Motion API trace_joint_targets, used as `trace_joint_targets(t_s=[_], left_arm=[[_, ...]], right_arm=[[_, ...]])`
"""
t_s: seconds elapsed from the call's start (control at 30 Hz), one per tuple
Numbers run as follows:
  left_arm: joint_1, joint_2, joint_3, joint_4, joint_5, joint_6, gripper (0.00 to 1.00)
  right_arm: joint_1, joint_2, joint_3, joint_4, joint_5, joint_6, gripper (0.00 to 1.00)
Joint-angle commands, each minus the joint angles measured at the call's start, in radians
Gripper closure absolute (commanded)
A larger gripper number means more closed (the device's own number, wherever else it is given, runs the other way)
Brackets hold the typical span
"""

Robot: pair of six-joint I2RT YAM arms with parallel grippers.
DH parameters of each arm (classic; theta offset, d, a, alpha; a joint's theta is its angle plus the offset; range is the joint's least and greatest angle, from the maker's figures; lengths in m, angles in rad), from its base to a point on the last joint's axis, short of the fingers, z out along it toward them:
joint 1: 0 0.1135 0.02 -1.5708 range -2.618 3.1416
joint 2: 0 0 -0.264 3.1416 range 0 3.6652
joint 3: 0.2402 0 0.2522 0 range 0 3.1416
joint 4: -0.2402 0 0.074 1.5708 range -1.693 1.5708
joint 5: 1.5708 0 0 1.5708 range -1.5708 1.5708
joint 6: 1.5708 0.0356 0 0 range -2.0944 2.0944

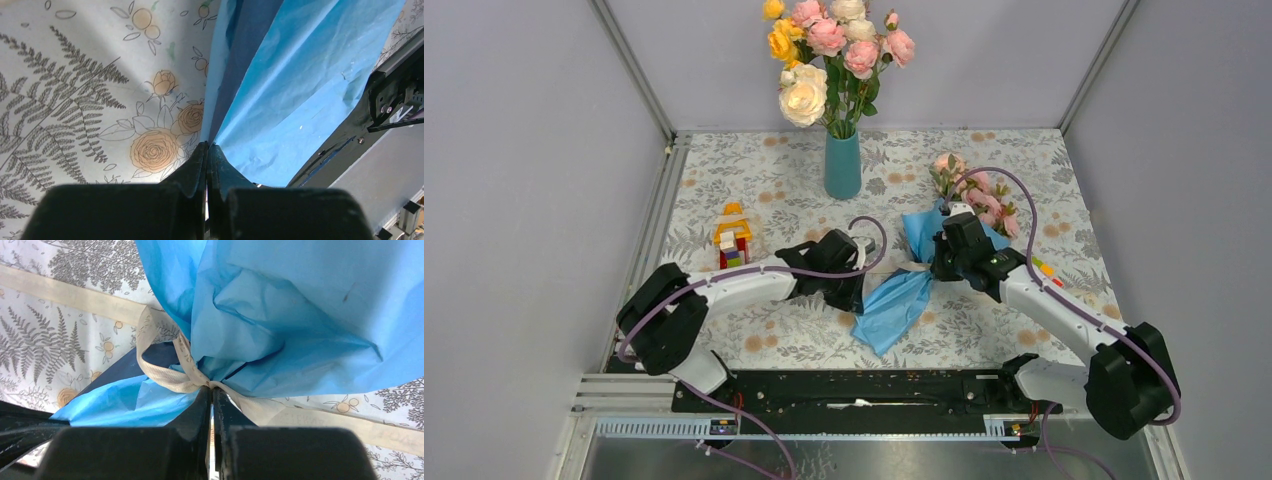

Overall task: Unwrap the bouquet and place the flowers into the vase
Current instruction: Untie the ribbon from the wrapping paper.

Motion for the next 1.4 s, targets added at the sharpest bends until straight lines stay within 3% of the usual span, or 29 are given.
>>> trace_joint_targets(t_s=[0.0, 0.4, 0.57, 0.77, 1.07, 1.37], left_arm=[[0.004, -0.052, -0.068, -0.015, -0.070, -0.058, 1.00], [0.075, -0.121, -0.104, -0.021, -0.157, -0.070, 1.00], [0.087, -0.152, -0.104, 0.014, -0.123, -0.040, 1.00], [0.087, -0.133, -0.081, -0.053, -0.137, 0.036, 1.00], [0.087, -0.133, -0.088, -0.031, -0.084, 0.054, 1.00], [0.093, -0.126, -0.075, -0.067, -0.148, 0.018, 1.00]], right_arm=[[-0.007, -0.051, -0.002, 0.028, -0.007, -0.056, 1.00], [-0.007, -0.063, 0.041, -0.122, -0.228, -0.214, 0.99], [-0.007, -0.030, 0.003, -0.055, -0.210, -0.140, 0.93], [-0.007, 0.012, -0.033, 0.052, -0.180, -0.071, 0.87], [-0.006, 0.071, -0.044, 0.135, -0.203, -0.067, 0.75], [-0.006, -0.011, -0.062, 0.078, -0.123, -0.062, 1.00]])
